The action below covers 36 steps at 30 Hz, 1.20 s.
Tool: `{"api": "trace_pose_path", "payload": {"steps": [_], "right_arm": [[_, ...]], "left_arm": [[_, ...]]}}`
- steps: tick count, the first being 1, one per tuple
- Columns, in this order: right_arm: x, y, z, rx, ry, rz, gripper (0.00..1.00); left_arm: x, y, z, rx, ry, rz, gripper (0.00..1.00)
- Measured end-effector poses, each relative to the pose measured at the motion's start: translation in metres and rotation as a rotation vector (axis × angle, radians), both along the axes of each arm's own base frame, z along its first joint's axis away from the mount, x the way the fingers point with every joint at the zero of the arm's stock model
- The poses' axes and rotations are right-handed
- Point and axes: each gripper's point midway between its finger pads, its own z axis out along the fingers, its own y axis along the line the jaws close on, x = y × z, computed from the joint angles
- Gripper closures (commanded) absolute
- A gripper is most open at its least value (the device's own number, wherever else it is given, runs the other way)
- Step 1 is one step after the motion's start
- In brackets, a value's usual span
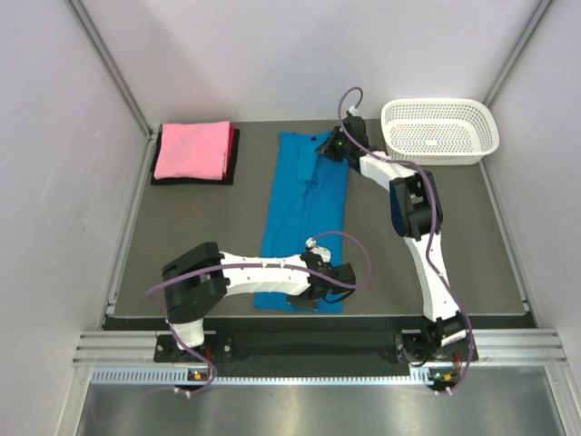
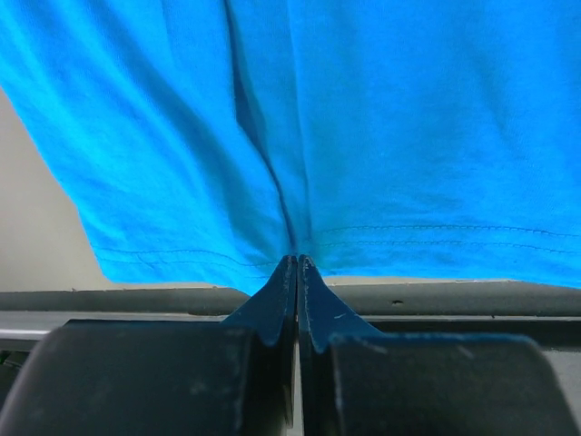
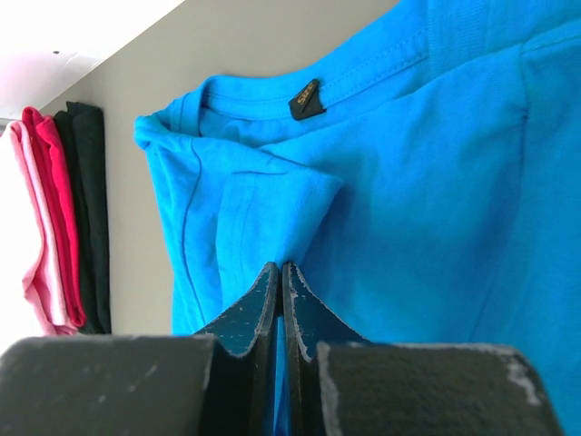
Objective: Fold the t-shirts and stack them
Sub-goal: Fold the tshirt
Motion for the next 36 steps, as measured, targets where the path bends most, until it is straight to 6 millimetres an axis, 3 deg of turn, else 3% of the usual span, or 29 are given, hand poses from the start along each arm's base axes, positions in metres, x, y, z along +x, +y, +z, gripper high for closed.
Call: {"api": "trace_pose_path", "payload": {"steps": [9,11,14,16,18,22,25,30,33,36], "right_arm": [[0.005,-0.013,-0.001,-0.009,-0.004,-0.014,0.98],[0.005,-0.015,-0.002,-0.018,-0.001,-0.012,0.87],[0.003,-0.019,-0.005,-0.044,0.012,-0.005,0.69],[0.001,-0.022,-0.005,-0.065,0.022,0.003,0.65],[-0.005,-0.025,-0.002,-0.086,0.039,0.010,0.63],[-0.022,-0.034,0.026,-0.121,0.048,0.016,0.59],[-0.043,-0.043,0.065,-0.135,0.031,0.017,0.57],[-0.104,-0.068,0.120,-0.160,0.038,-0.005,0.57],[-0.162,-0.085,0.122,-0.187,0.099,-0.008,0.56],[-0.228,-0.097,0.097,-0.221,0.198,0.006,0.56]], "left_arm": [[0.005,-0.002,0.008,0.005,-0.019,0.000,1.00],[0.015,-0.005,0.019,0.000,-0.036,0.004,0.81],[0.044,-0.005,0.036,-0.046,-0.046,0.025,0.70],[0.069,0.012,0.047,-0.073,-0.055,0.072,0.64],[0.100,0.040,0.062,-0.118,-0.083,0.149,0.61],[0.132,0.119,0.085,-0.193,-0.145,0.309,0.59],[0.122,0.154,0.084,-0.221,-0.146,0.350,0.55],[0.085,0.155,0.055,-0.242,-0.029,0.299,0.52],[0.081,0.146,0.048,-0.293,-0.002,0.290,0.52],[0.078,0.137,0.037,-0.342,0.026,0.302,0.57]]}}
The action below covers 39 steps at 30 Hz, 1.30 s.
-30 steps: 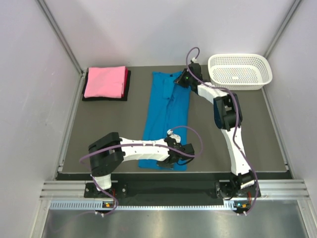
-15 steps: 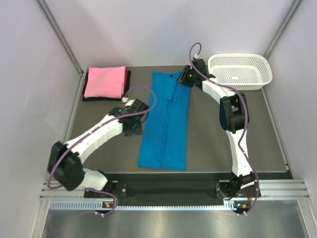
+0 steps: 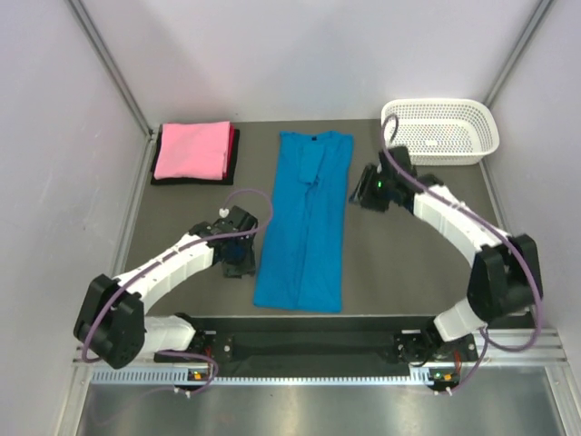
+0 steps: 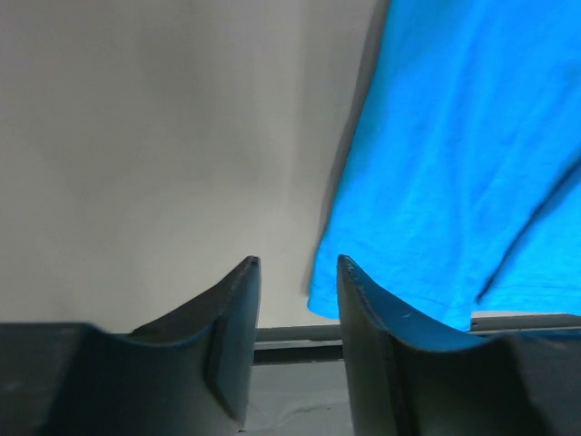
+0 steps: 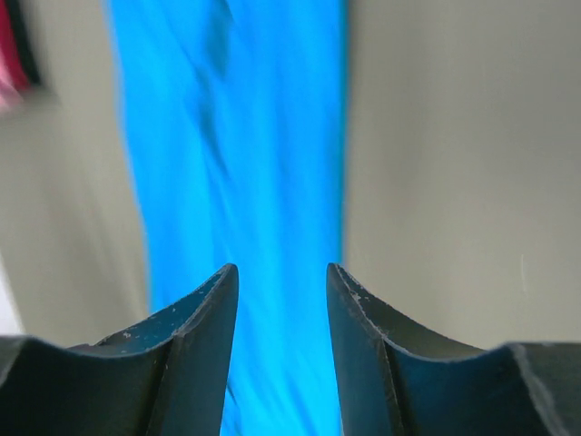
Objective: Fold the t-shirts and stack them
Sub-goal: Fold the tshirt
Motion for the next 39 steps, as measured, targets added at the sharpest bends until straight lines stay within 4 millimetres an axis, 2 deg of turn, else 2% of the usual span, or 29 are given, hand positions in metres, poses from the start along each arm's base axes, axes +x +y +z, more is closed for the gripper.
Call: {"api": "trace_pose_path", "payload": {"steps": [2,3,5,7,9,15,20,23,28,29,32,35,39], "right_arm": [[-0.050,0.001,-0.026,-0.025,0.088,0.029,0.55],[-0.072,0.005,-0.035,-0.031,0.115,0.051,0.55],[-0.128,0.018,-0.059,-0.043,0.200,0.118,0.55],[-0.169,0.029,-0.074,-0.038,0.250,0.168,0.56],[-0.199,0.034,-0.085,-0.030,0.285,0.191,0.57],[-0.248,0.037,-0.109,-0.023,0.332,0.185,0.58],[-0.266,0.037,-0.128,-0.025,0.364,0.168,0.59],[-0.268,0.042,-0.128,-0.019,0.352,0.160,0.60],[-0.272,0.053,-0.130,-0.006,0.343,0.160,0.65],[-0.273,0.053,-0.132,-0.007,0.346,0.158,0.68],[-0.276,0.054,-0.138,-0.024,0.358,0.148,0.71],[-0.277,0.053,-0.141,-0.037,0.362,0.139,0.71],[-0.278,0.053,-0.141,-0.042,0.355,0.129,0.66]], "left_arm": [[-0.004,-0.003,-0.013,-0.009,0.033,0.005,0.57],[-0.007,-0.005,-0.019,-0.014,0.052,0.007,0.57],[-0.017,-0.006,-0.032,-0.025,0.093,0.011,0.57],[-0.028,-0.006,-0.040,-0.030,0.125,0.019,0.57],[-0.034,-0.005,-0.045,-0.030,0.141,0.028,0.57],[-0.046,-0.014,-0.049,-0.046,0.146,0.028,0.56],[-0.050,-0.024,-0.048,-0.060,0.144,0.025,0.58],[-0.051,-0.026,-0.048,-0.065,0.144,0.031,0.60],[-0.051,-0.024,-0.048,-0.033,0.126,0.031,0.57],[-0.050,-0.022,-0.046,-0.015,0.120,0.030,0.56],[-0.044,-0.023,-0.034,0.004,0.092,0.028,0.53],[-0.033,-0.029,-0.018,-0.024,0.035,0.029,0.52],[-0.032,-0.033,-0.007,-0.068,0.006,0.032,0.52]]}}
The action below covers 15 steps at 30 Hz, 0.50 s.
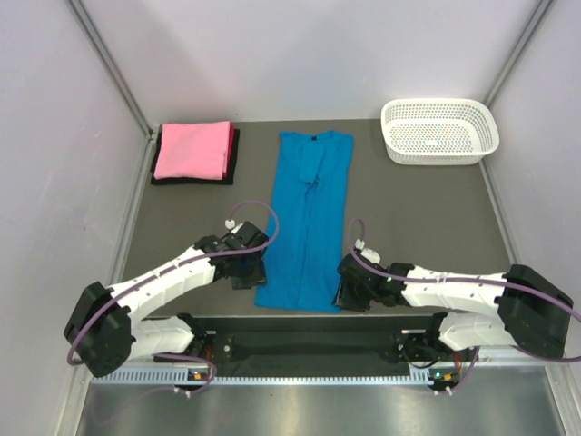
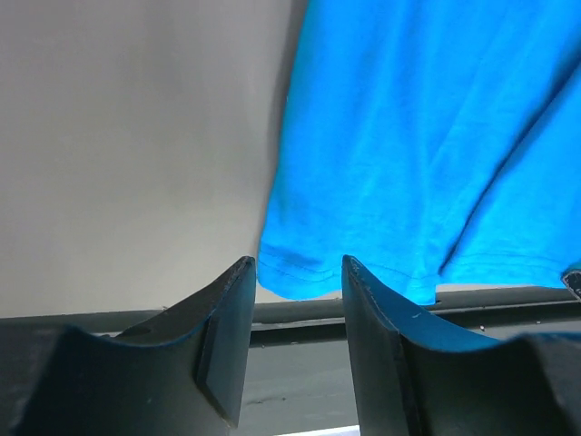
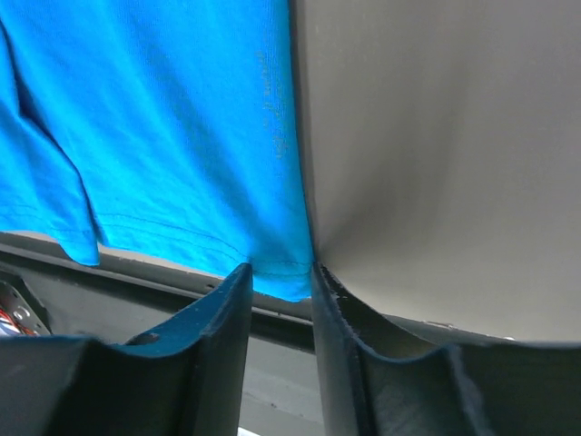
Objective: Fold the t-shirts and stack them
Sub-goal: Fold the tshirt
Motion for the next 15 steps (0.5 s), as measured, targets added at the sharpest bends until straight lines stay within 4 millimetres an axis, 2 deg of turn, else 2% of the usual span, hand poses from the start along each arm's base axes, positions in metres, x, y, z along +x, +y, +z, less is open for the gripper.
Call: {"api": "trace_pose_path", "payload": {"steps": [3,8,15], "right_arm": [[0.000,-0.001,0.000,-0.008,-0.003,-0.004,0.64],[0.001,-0.005,0.000,-0.028,-0.013,-0.010,0.59],[0.000,-0.005,0.000,-0.028,-0.013,-0.009,0.62]], "left_arm": [[-0.004,0.002,-0.004,-0.001,0.013,0.008,0.53],[-0.018,0.008,-0.023,0.018,0.073,0.011,0.57],[-0.029,0.011,-0.036,0.018,0.119,0.008,0.67]]}}
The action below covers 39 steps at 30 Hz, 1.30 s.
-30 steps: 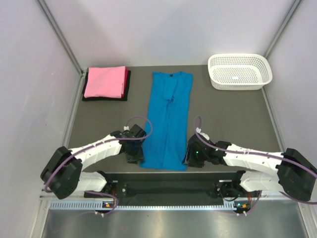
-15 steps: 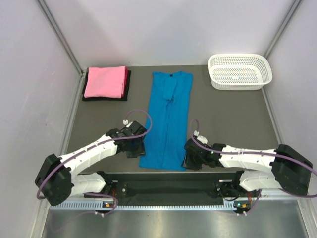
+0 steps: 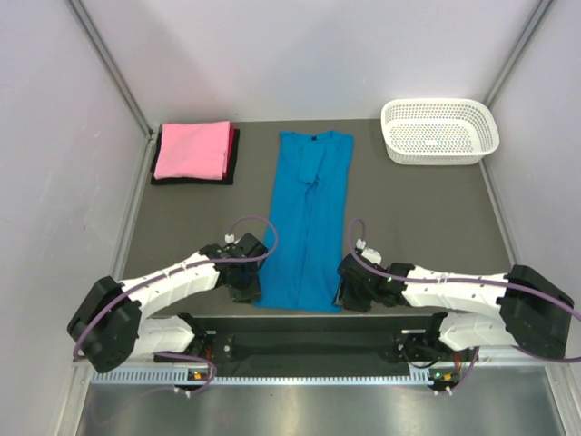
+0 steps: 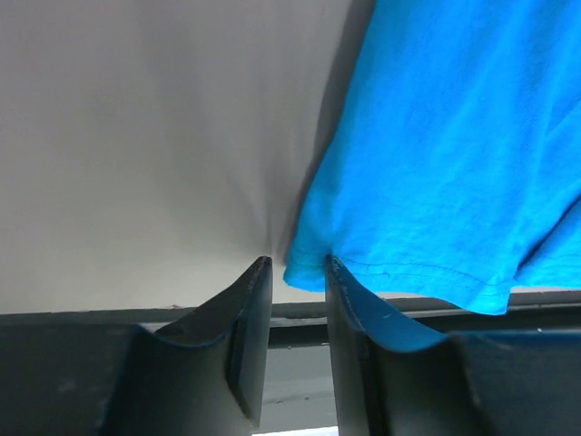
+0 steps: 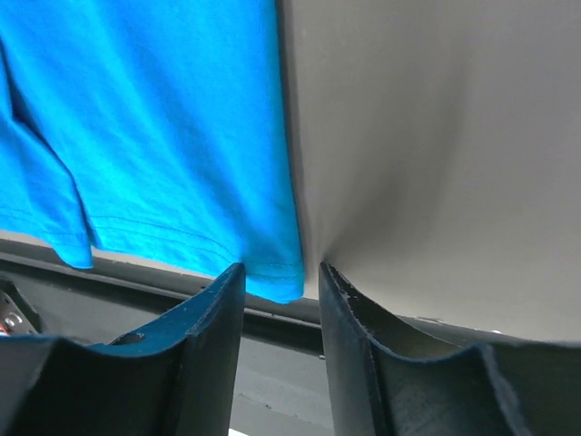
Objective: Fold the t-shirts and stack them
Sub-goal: Fold the tshirt
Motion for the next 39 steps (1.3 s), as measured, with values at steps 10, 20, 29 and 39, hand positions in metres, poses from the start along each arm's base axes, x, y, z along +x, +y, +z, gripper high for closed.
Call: {"api": "trace_pose_path", "payload": {"steps": [10,20,29,39], "right_arm": [[-0.007,-0.004,-0.004,0.029,0.008,-0.002,1.00],[-0.010,-0.022,0.017,0.044,-0.045,-0.015,1.00],[0.027,-0.012,0.047,-0.023,-0.132,0.030,1.00],[0.165,-0.011,0.080,-0.114,-0.270,0.069,1.00]], "left_arm": [[-0.013,-0.016,-0.003,-0.068,0.031,-0.026,1.00],[-0.020,-0.052,0.023,-0.121,-0.006,-0.093,1.00],[0.030,-0.062,0.049,-0.111,-0.078,-0.054,1.00],[0.158,-0.051,0.049,-0.064,-0.115,0.038,1.00]]}}
